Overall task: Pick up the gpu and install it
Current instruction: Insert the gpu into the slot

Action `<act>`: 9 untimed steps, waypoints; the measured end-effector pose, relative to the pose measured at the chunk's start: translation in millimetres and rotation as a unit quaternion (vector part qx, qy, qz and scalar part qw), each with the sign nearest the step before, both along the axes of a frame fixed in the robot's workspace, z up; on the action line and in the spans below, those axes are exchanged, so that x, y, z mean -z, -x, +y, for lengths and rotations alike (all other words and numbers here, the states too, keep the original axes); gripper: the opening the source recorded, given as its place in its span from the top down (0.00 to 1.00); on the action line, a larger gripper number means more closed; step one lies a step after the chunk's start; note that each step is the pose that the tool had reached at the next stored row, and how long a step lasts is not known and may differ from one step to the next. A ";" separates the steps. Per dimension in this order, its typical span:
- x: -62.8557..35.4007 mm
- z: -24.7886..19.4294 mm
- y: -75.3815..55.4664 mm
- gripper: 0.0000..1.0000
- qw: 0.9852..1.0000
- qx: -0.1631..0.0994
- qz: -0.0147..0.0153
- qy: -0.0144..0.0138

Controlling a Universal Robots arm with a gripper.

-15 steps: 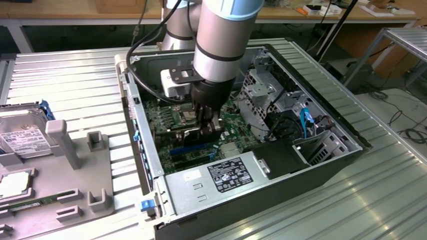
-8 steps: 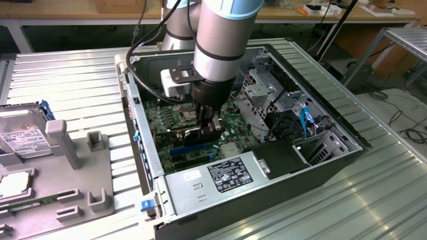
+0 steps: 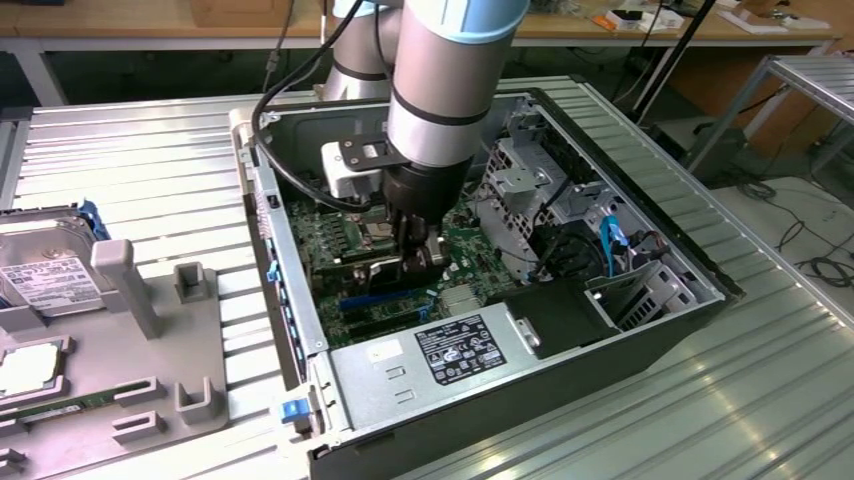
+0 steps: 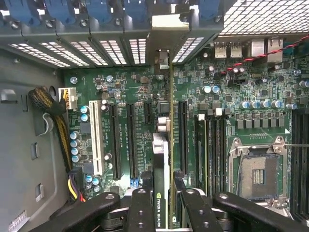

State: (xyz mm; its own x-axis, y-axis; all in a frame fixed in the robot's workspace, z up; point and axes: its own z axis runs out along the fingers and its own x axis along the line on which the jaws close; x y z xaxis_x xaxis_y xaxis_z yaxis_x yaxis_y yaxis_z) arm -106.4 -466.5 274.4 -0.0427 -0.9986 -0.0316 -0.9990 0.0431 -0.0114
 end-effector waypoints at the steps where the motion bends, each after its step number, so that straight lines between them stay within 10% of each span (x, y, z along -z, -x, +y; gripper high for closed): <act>1: 0.1 0.2 0.5 0.73 1.000 0.000 0.000 0.000; 9: 1.2 2.0 5.2 0.73 1.000 0.000 -0.006 0.000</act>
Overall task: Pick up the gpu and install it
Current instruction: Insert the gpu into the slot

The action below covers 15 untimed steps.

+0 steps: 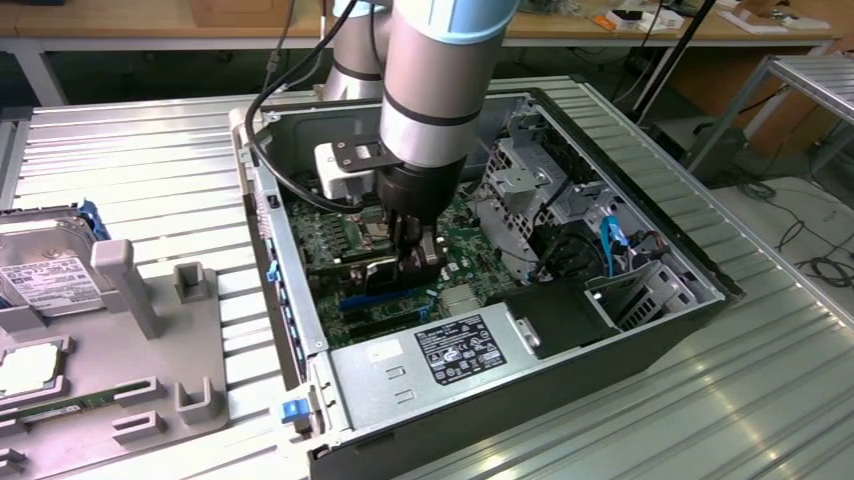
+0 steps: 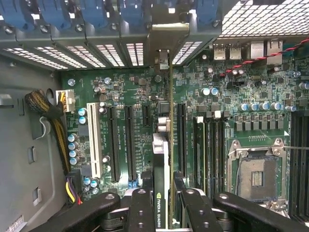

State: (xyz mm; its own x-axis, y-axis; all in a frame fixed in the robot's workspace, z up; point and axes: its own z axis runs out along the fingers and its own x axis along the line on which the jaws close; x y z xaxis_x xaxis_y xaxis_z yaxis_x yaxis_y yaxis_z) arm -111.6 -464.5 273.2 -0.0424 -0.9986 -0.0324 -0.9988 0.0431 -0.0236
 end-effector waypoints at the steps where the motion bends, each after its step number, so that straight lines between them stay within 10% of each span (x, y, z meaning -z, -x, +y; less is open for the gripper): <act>1: 0.0 0.0 0.1 0.73 1.000 0.000 0.000 0.000; 15: 6.0 2.9 2.6 0.73 1.000 0.000 -0.004 0.000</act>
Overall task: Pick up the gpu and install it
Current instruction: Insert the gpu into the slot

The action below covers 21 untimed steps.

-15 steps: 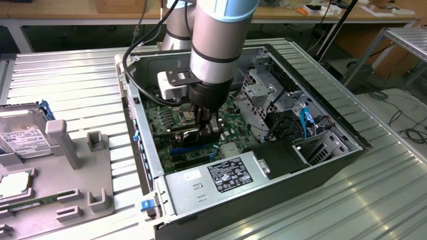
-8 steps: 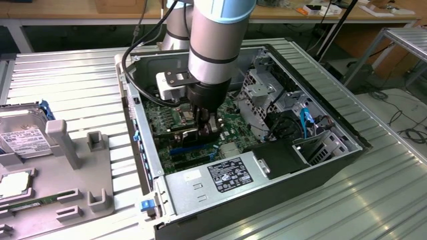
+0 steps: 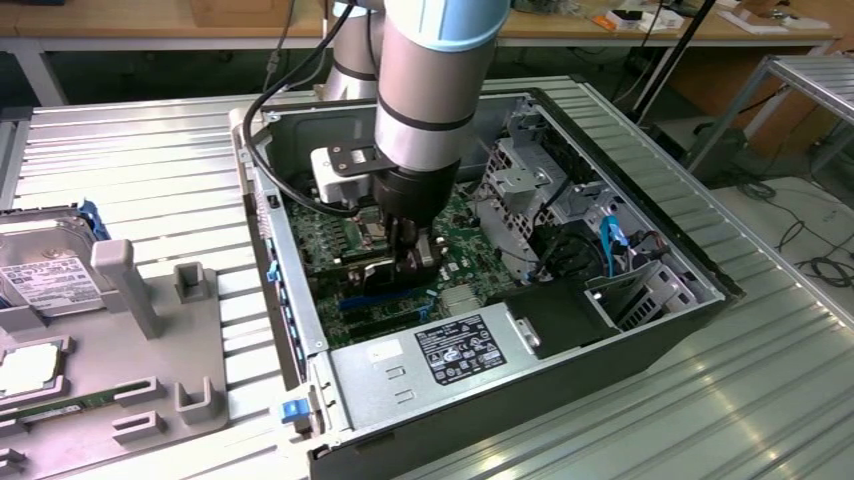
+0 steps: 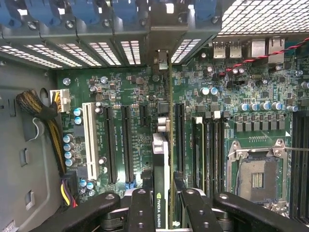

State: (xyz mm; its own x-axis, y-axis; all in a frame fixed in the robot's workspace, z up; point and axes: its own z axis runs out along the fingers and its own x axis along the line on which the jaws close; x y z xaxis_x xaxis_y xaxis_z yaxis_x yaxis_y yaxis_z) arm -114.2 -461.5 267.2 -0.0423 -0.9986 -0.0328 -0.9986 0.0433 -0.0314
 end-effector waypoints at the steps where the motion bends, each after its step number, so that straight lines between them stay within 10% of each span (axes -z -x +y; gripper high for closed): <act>1: -0.1 0.0 0.7 0.73 1.000 0.000 0.000 0.000; 21: 1.6 2.3 2.0 0.73 1.000 -0.001 -0.001 0.000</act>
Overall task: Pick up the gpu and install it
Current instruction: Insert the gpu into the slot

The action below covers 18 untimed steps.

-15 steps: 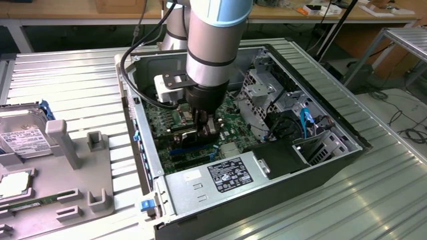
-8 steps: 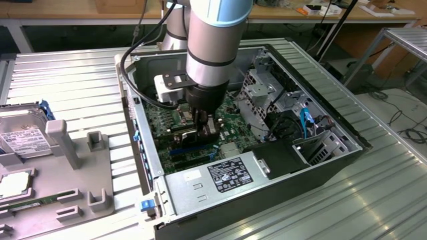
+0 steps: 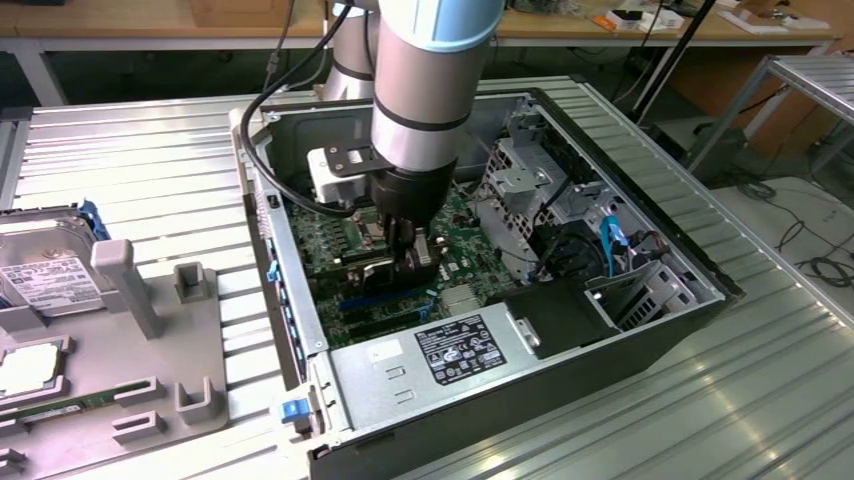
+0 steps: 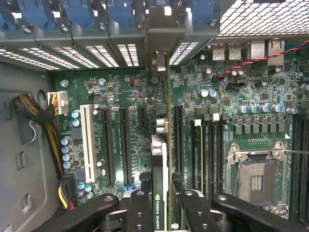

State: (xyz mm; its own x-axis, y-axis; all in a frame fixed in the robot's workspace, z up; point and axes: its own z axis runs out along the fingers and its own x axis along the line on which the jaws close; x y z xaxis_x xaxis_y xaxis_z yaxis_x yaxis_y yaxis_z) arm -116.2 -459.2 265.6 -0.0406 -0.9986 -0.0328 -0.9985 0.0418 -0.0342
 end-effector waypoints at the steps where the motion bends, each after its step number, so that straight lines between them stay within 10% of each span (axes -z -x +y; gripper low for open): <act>1: 0.0 0.0 0.0 0.73 1.000 0.000 0.000 0.000; 18: 3.1 0.0 0.0 0.73 1.000 0.000 0.000 0.000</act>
